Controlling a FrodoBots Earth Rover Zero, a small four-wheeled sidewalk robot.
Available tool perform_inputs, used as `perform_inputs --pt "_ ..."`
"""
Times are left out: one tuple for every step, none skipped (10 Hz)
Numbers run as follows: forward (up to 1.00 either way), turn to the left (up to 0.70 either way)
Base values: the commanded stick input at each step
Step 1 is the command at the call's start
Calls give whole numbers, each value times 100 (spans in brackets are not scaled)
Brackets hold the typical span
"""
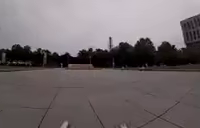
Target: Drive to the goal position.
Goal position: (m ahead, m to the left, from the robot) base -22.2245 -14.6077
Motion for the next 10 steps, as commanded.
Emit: perform_inputs --pt "70 -32" --pt "70 -32" --pt "70 -32" --pt "70 -32" --pt "70 -32" --pt "70 -32" --pt "70 -32" --pt "70 -32" --pt "70 -32" --pt "70 -32"
